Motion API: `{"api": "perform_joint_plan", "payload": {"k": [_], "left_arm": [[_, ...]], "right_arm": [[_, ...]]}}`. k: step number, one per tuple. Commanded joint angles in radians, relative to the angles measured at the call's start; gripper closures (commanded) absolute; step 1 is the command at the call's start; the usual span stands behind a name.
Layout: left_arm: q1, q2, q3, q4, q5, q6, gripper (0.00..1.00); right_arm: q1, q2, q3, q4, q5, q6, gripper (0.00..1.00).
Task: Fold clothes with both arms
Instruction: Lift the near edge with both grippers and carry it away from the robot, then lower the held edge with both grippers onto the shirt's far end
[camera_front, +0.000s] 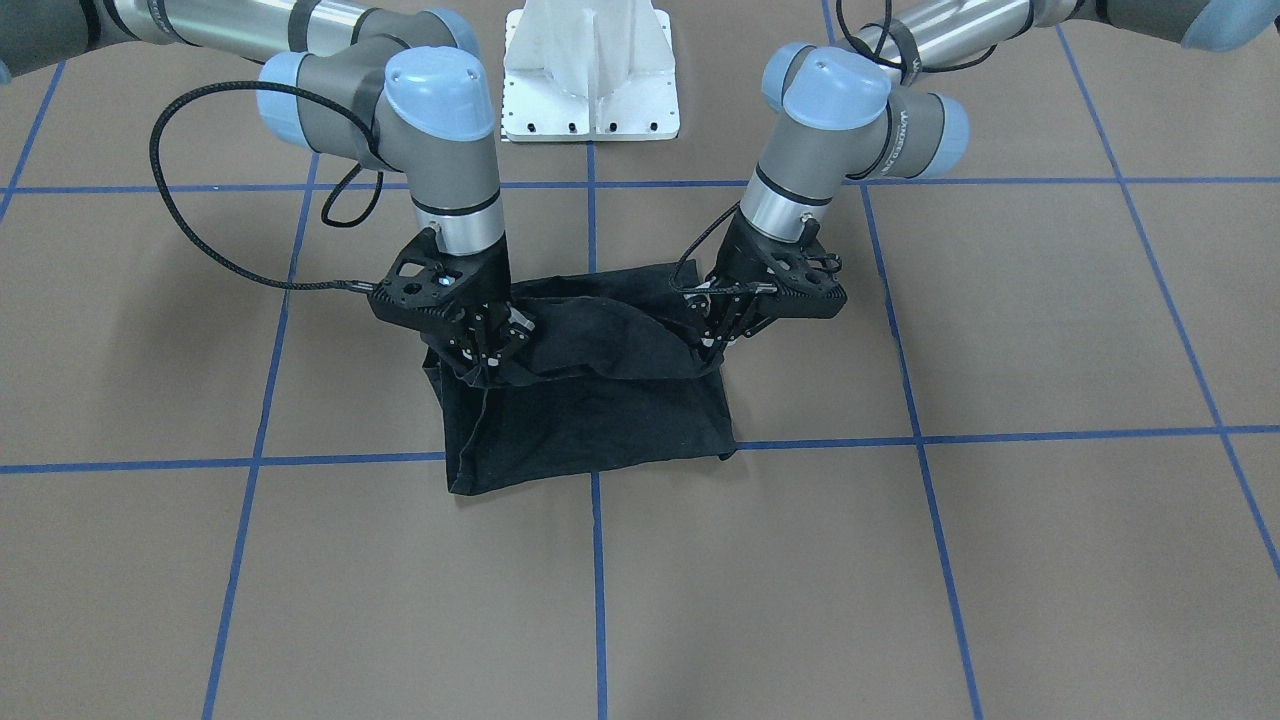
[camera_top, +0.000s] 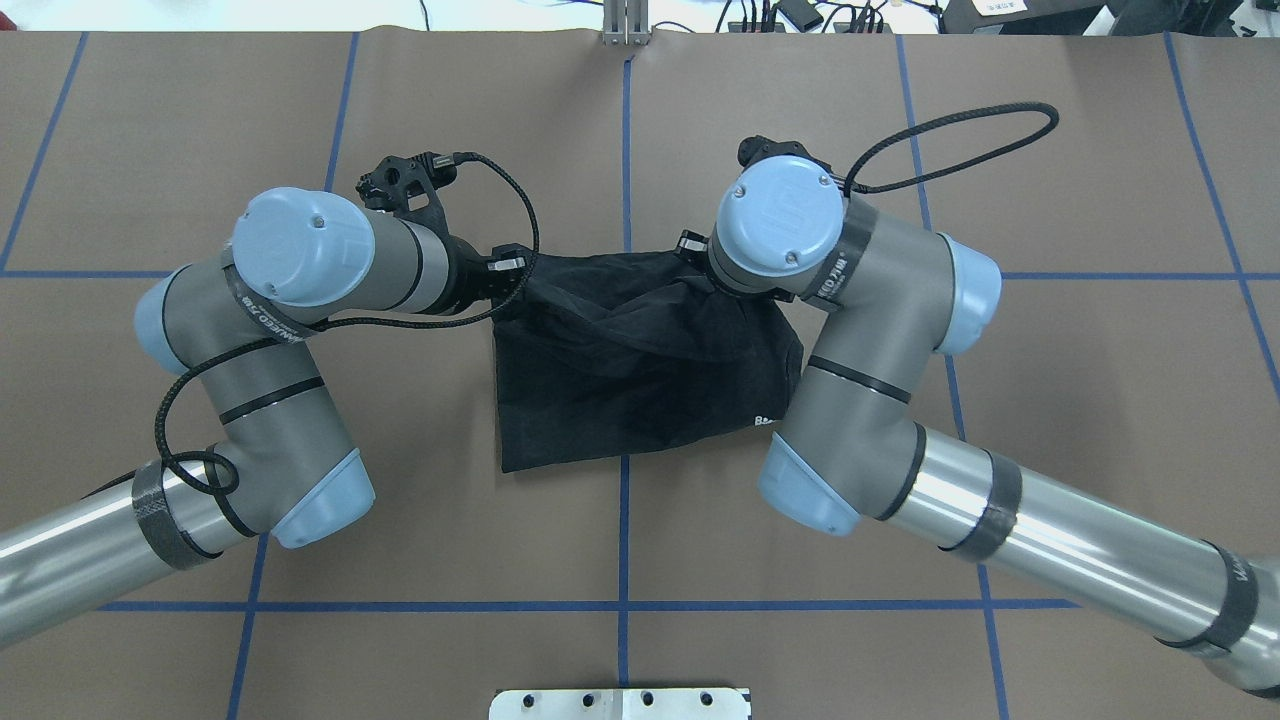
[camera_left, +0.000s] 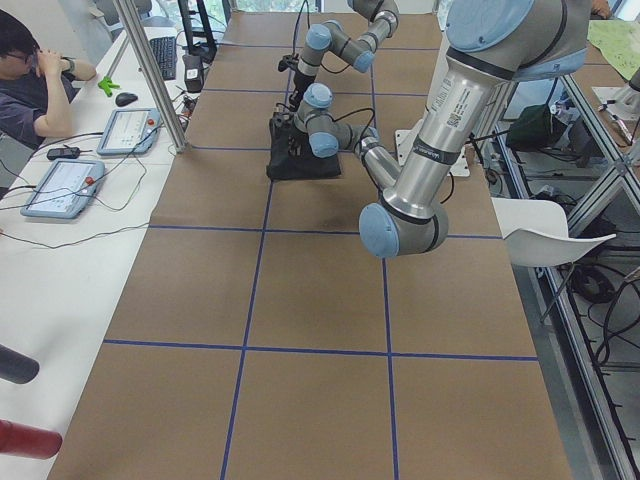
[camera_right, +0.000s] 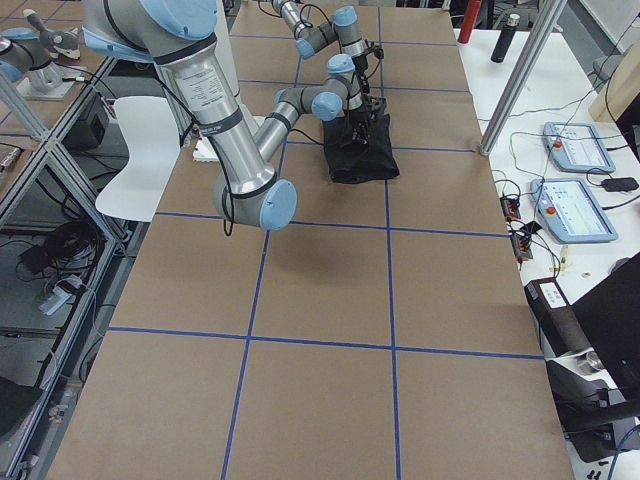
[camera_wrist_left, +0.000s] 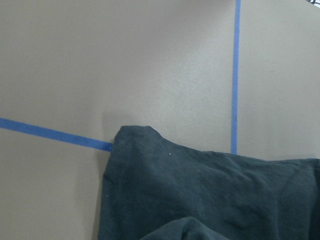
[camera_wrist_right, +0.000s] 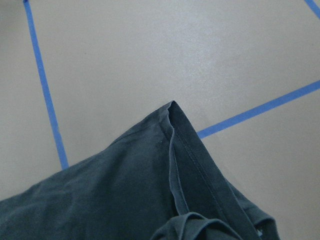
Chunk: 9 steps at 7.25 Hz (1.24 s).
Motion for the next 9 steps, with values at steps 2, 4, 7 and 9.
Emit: {"api": "perform_joint_plan", "payload": {"k": [2, 4, 7, 9], "left_arm": [[-0.004, -0.008, 0.026, -0.003, 0.0, 0.018, 0.72], [-0.005, -0.006, 0.026, -0.003, 0.005, 0.026, 0.01], [-0.059, -0.001, 0.012, -0.036, -0.082, 0.116, 0.0], [-0.074, 0.006, 0.014, -0.036, -0.097, 0.171, 0.0]], "right_arm": [[0.061, 0.038, -0.135, 0.074, 0.041, -0.085, 1.0], [0.07, 0.039, -0.189, 0.116, 0.041, -0.09, 0.25], [0.167, 0.099, -0.169, 0.084, 0.298, -0.162, 0.0], [0.03, 0.096, -0.048, -0.052, 0.211, -0.16, 0.02]]}}
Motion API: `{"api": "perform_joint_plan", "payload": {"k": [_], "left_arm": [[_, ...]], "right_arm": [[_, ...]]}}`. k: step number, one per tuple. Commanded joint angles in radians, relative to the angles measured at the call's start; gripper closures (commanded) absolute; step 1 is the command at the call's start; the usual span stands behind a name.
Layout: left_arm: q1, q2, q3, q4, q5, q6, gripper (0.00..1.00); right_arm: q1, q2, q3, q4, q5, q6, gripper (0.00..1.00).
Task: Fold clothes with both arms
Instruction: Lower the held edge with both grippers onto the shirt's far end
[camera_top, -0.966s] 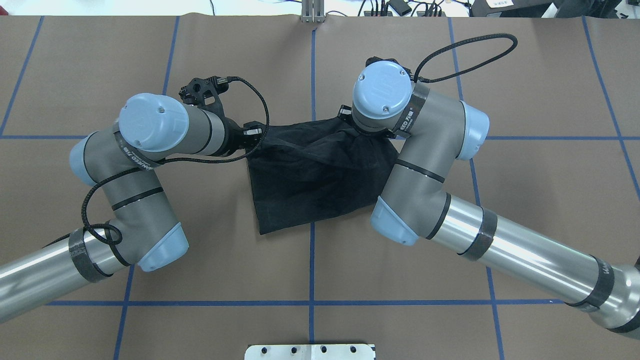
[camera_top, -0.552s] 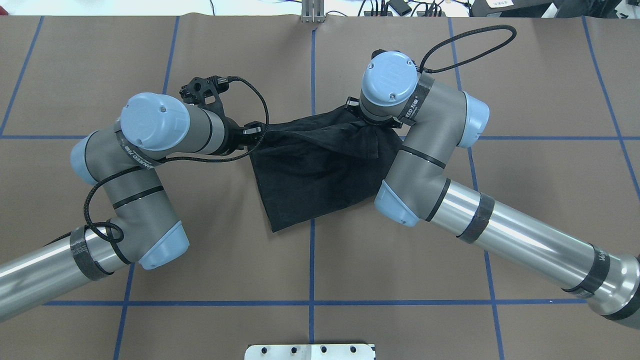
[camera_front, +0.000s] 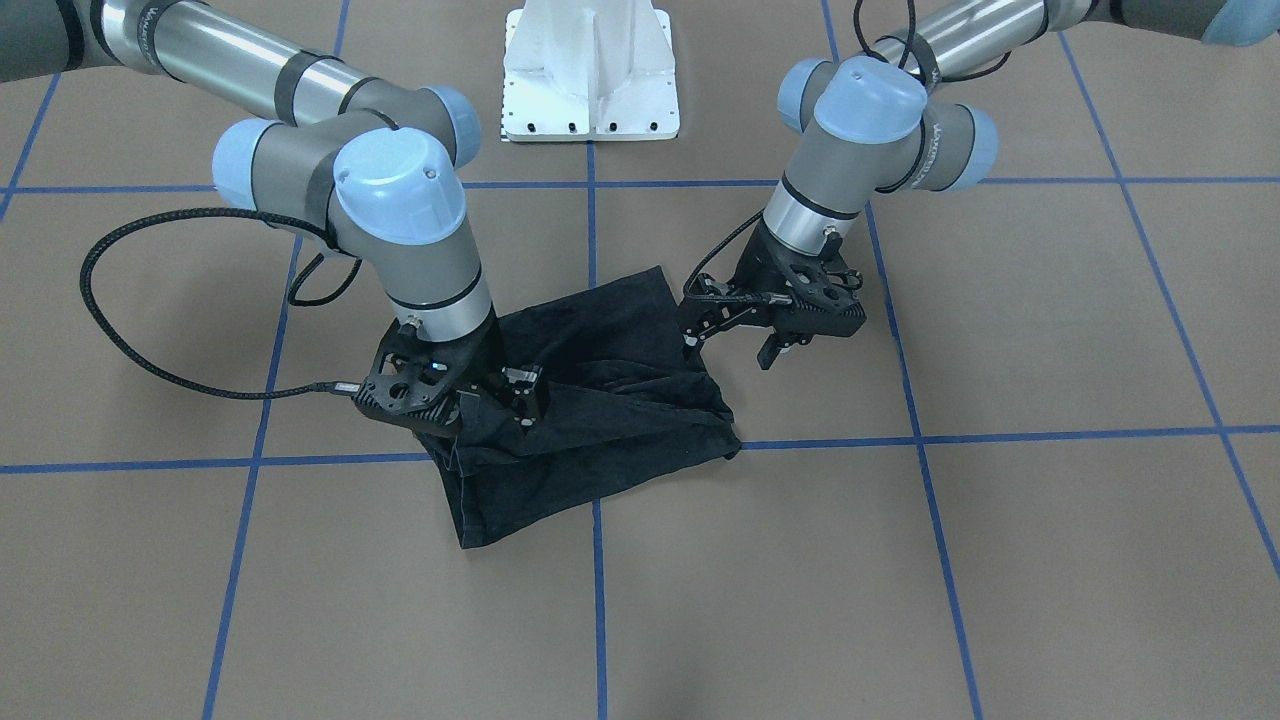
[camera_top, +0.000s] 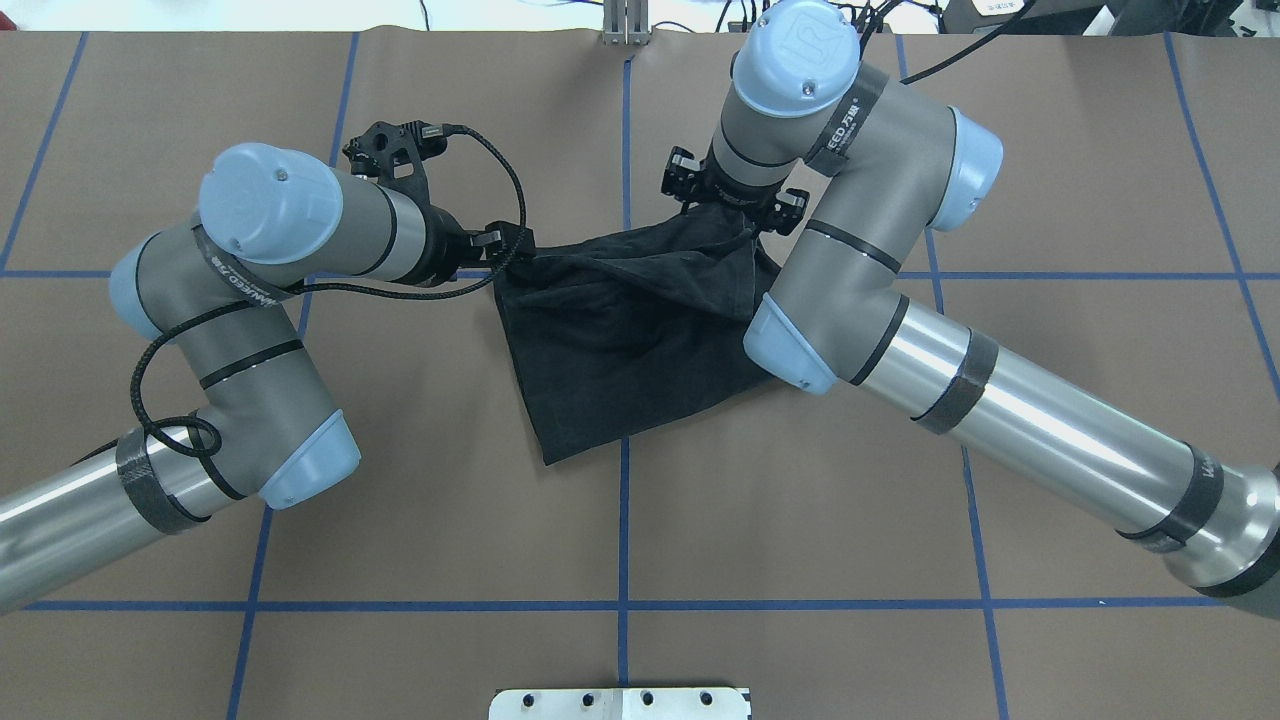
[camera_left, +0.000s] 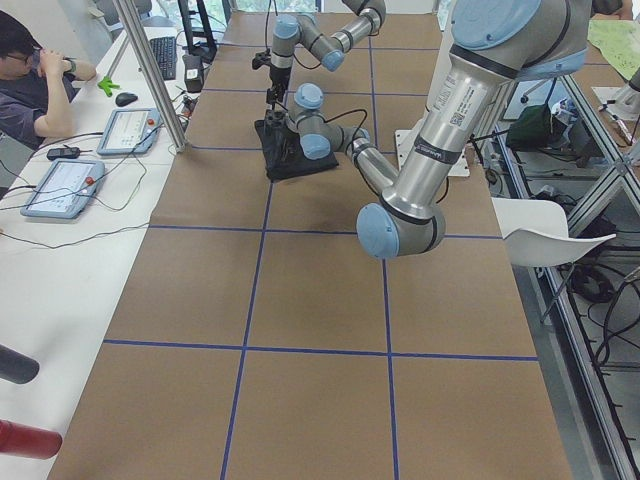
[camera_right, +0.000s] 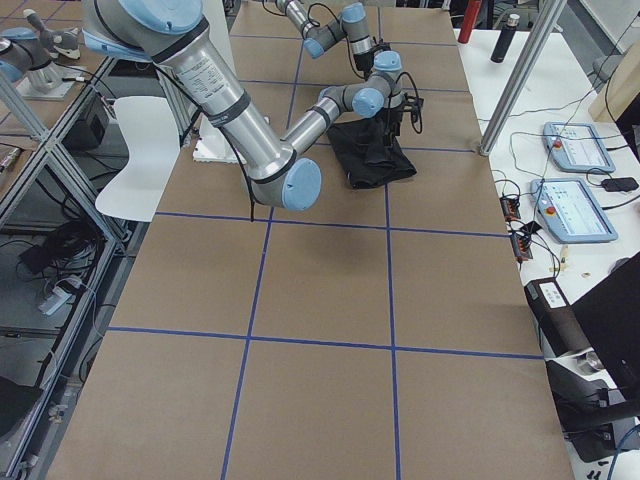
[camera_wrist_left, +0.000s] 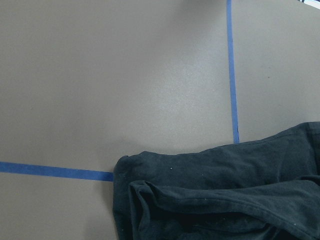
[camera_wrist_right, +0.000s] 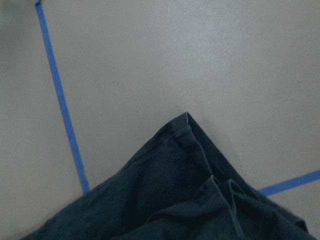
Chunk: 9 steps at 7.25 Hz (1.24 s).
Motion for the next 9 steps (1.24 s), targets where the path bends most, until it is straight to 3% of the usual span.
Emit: {"api": "perform_joint_plan", "payload": {"k": [1, 2, 3, 7, 9], "left_arm": [[-0.014, 0.006, 0.001, -0.001, -0.038, 0.037, 0.0], [-0.021, 0.006, 0.001, -0.001, -0.055, 0.037, 0.01], [-0.024, 0.007, 0.001, -0.001, -0.055, 0.037, 0.0], [-0.028, 0.009, -0.008, -0.001, -0.056, 0.037, 0.0], [-0.053, 0.029, -0.041, 0.002, -0.12, 0.037, 0.0]], "right_arm": [[-0.164, 0.007, 0.079, -0.103, -0.134, 0.011, 0.41], [-0.208, 0.002, 0.08, -0.117, -0.144, 0.013, 0.91], [-0.241, -0.004, 0.08, -0.119, -0.168, 0.013, 1.0], [-0.22, 0.005, 0.036, -0.105, -0.271, -0.025, 1.0], [-0.202, 0.051, -0.053, -0.078, -0.282, -0.041, 1.0]]}}
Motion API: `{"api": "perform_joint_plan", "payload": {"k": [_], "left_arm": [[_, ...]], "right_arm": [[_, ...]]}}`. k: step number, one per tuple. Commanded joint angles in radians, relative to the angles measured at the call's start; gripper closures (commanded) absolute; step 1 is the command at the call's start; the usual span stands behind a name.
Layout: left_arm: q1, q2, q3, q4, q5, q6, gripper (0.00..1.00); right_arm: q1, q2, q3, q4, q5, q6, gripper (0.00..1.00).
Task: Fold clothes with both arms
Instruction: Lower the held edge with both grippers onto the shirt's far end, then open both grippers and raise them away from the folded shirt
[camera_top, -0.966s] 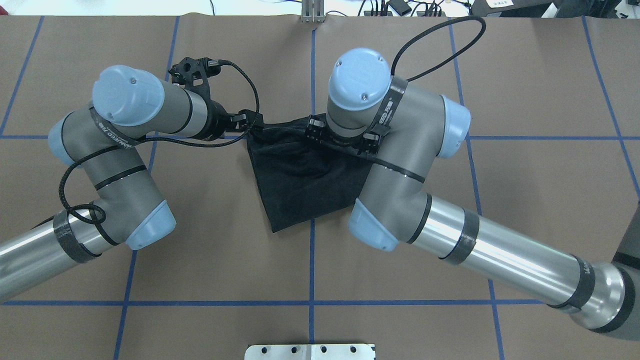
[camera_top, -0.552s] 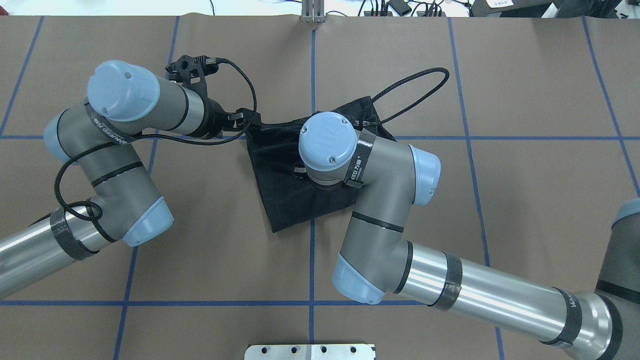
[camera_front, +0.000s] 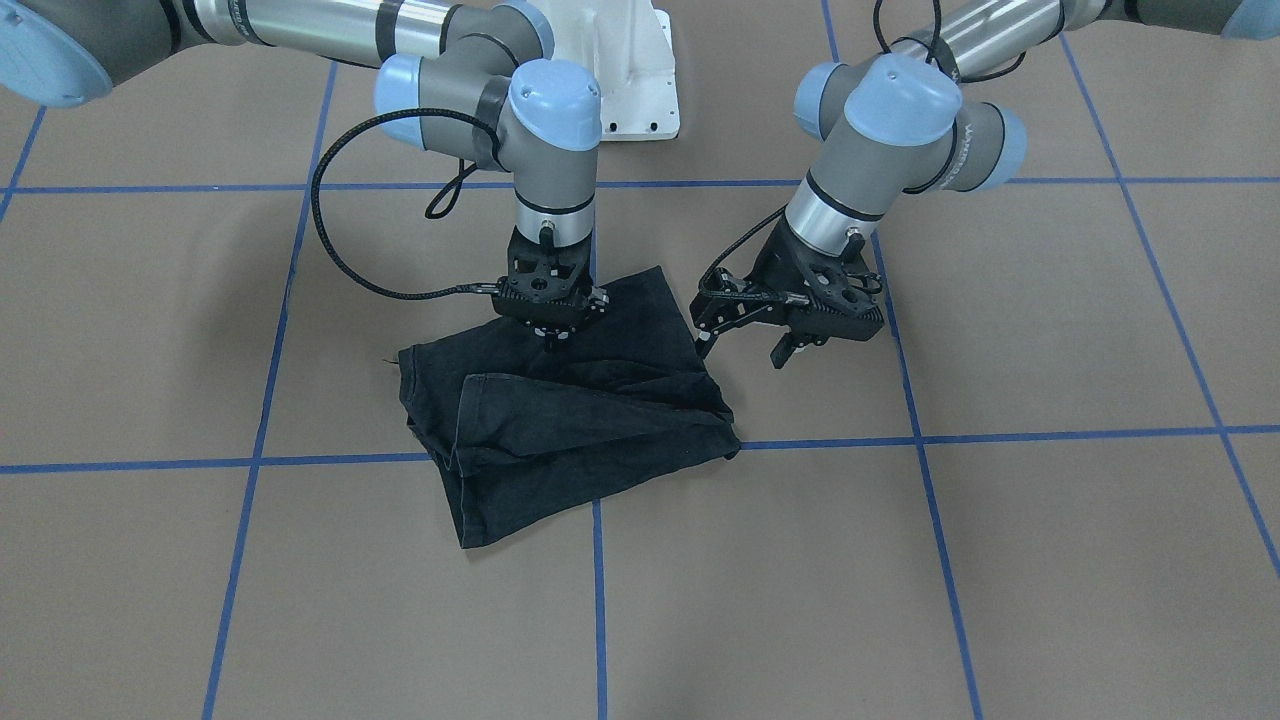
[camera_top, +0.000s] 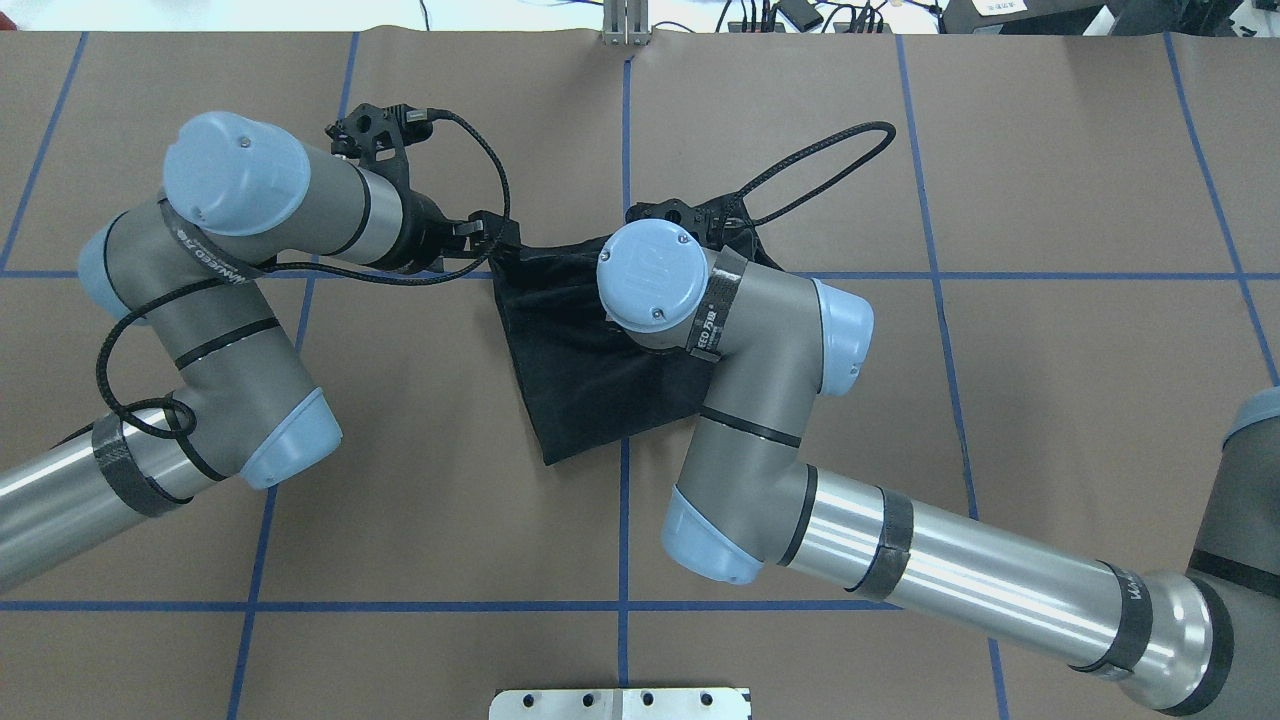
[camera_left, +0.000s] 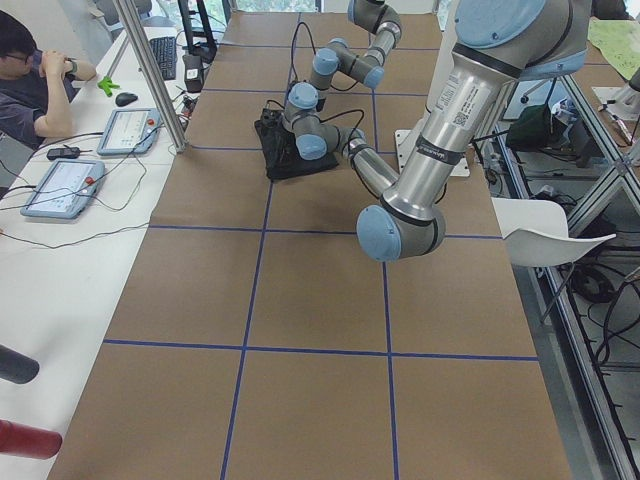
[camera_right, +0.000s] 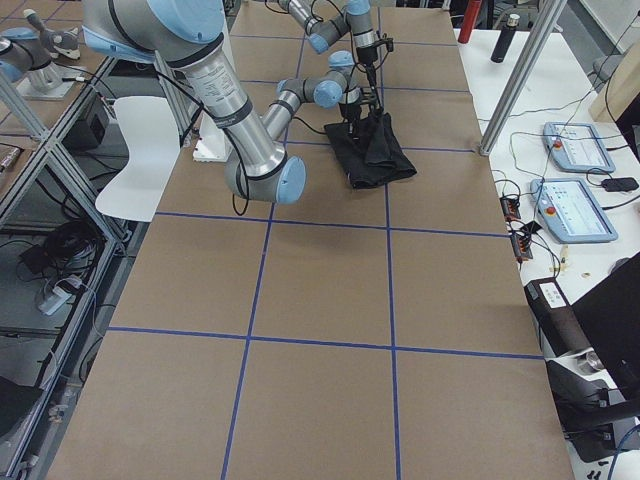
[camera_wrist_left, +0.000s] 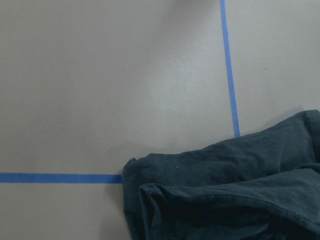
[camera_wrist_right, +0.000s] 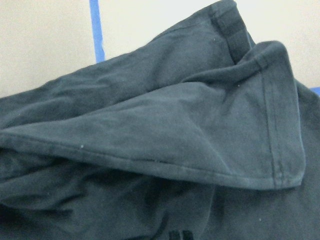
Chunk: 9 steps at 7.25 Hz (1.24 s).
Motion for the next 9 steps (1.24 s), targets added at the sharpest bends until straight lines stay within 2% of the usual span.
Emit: {"api": "perform_joint_plan", "payload": {"k": [1, 3, 4, 5, 6, 7, 9], "left_arm": [[-0.015, 0.026, -0.034, 0.001, -0.037, 0.0, 0.0], [-0.015, 0.028, -0.034, 0.001, -0.037, 0.0, 0.0], [-0.015, 0.028, -0.038, 0.003, -0.037, 0.0, 0.0], [-0.015, 0.028, -0.046, 0.004, -0.037, 0.0, 0.01], [-0.015, 0.03, -0.055, 0.007, -0.038, 0.0, 0.0], [-0.015, 0.03, -0.058, 0.009, -0.038, 0.0, 0.0], [-0.015, 0.031, -0.058, 0.009, -0.038, 0.0, 0.0]], "right_arm": [[0.009, 0.029, -0.097, 0.094, -0.008, -0.004, 1.0], [0.05, 0.063, -0.149, 0.127, -0.008, -0.008, 1.0], [0.098, 0.134, -0.254, 0.143, -0.005, -0.01, 1.0], [0.144, 0.199, -0.386, 0.207, -0.004, -0.037, 1.0], [0.182, 0.215, -0.489, 0.3, -0.006, -0.069, 1.0], [0.211, 0.216, -0.514, 0.332, -0.001, -0.103, 1.0], [0.244, 0.23, -0.507, 0.332, 0.052, -0.138, 1.0]]}}
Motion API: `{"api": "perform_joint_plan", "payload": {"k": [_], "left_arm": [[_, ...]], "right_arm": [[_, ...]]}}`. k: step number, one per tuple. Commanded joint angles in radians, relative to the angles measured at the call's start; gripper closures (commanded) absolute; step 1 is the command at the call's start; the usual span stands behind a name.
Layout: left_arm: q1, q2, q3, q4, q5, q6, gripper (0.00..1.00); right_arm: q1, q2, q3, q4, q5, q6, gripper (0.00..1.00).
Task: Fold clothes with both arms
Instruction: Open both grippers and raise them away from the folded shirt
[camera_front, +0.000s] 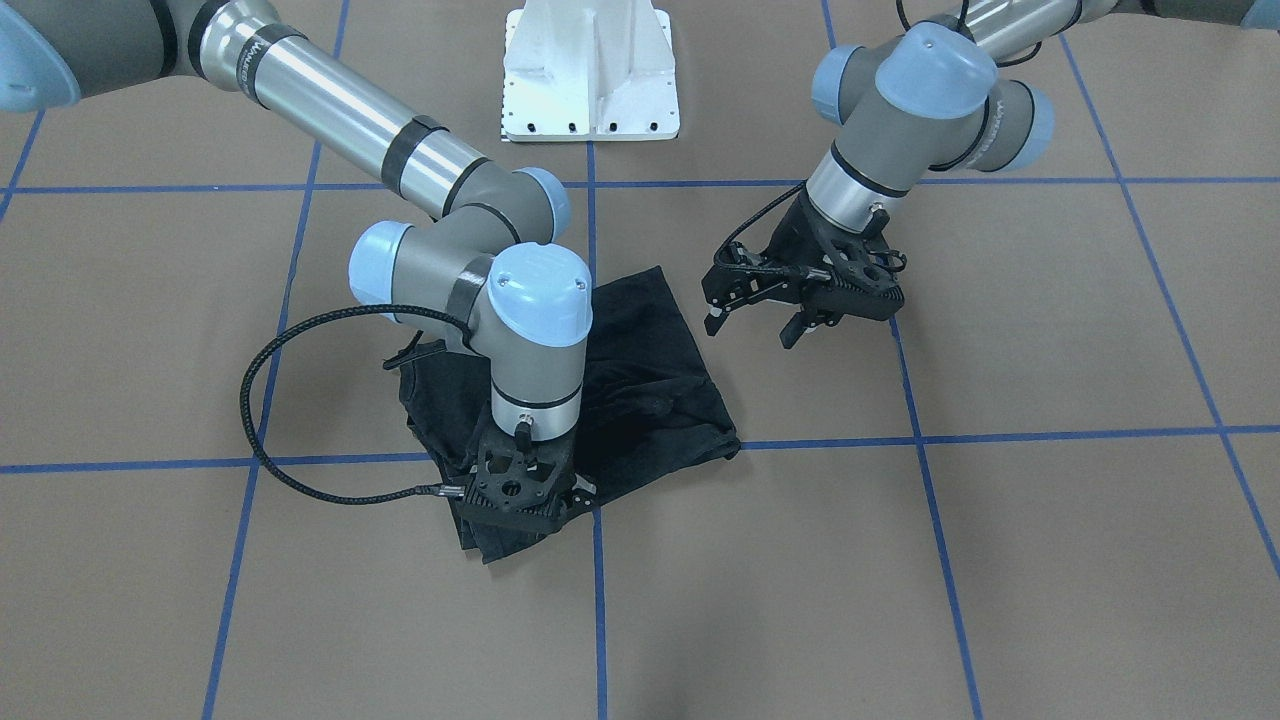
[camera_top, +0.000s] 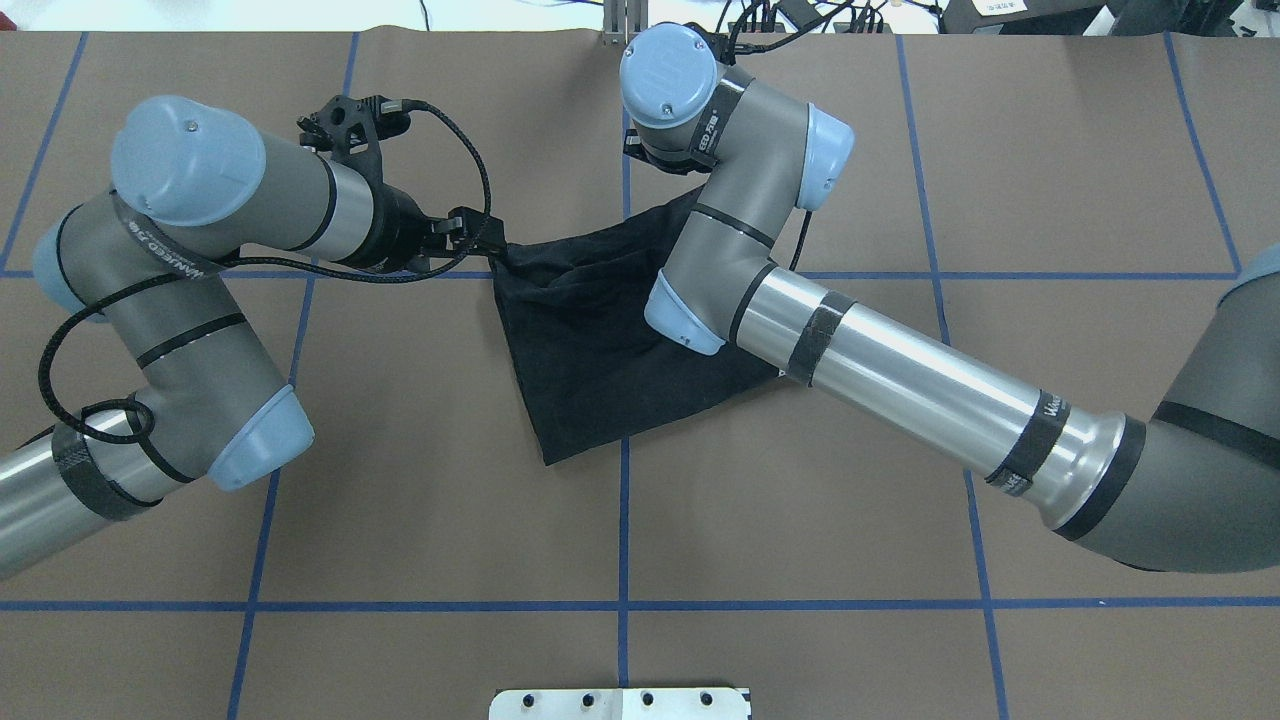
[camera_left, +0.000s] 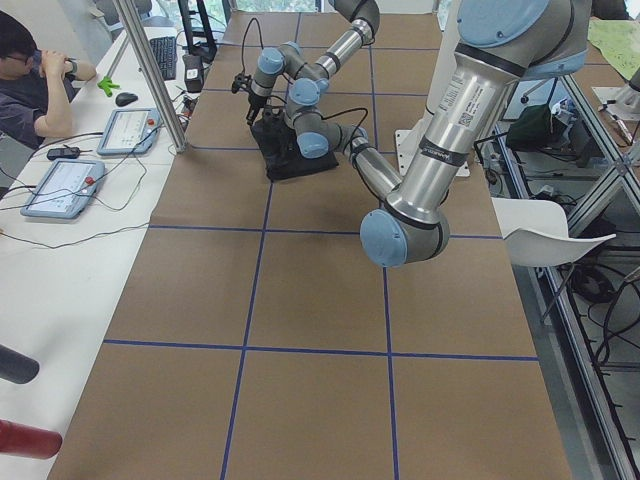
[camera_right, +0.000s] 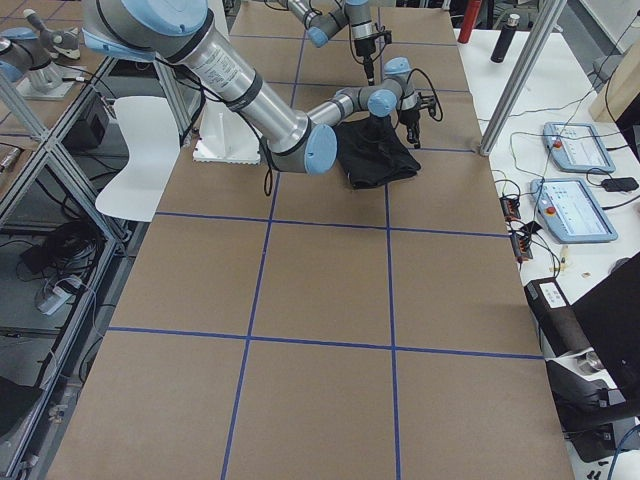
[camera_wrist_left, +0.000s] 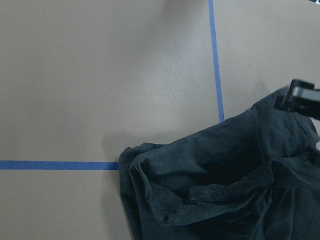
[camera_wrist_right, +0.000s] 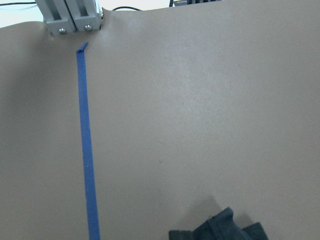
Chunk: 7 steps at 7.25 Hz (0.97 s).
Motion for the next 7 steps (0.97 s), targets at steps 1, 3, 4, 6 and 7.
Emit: {"api": "perform_joint_plan", "payload": {"k": [1, 3, 4, 6, 7], "left_arm": [[0.0, 0.001, -0.001, 0.003, 0.0, 0.003, 0.0], [-0.002, 0.016, -0.002, 0.04, 0.0, 0.073, 0.0], [-0.023, 0.024, -0.012, 0.107, 0.001, 0.204, 0.01], [-0.108, 0.066, -0.059, 0.251, 0.001, 0.477, 0.01], [-0.171, 0.098, -0.065, 0.293, 0.0, 0.644, 0.01]], "right_arm": [[0.032, 0.007, 0.009, 0.003, 0.085, -0.024, 0.54], [0.075, -0.023, 0.058, -0.051, 0.226, -0.057, 0.01], [0.102, -0.087, 0.179, -0.163, 0.274, -0.152, 0.01], [0.173, -0.295, 0.484, -0.367, 0.354, -0.36, 0.01], [0.219, -0.424, 0.61, -0.395, 0.398, -0.463, 0.01]]}}
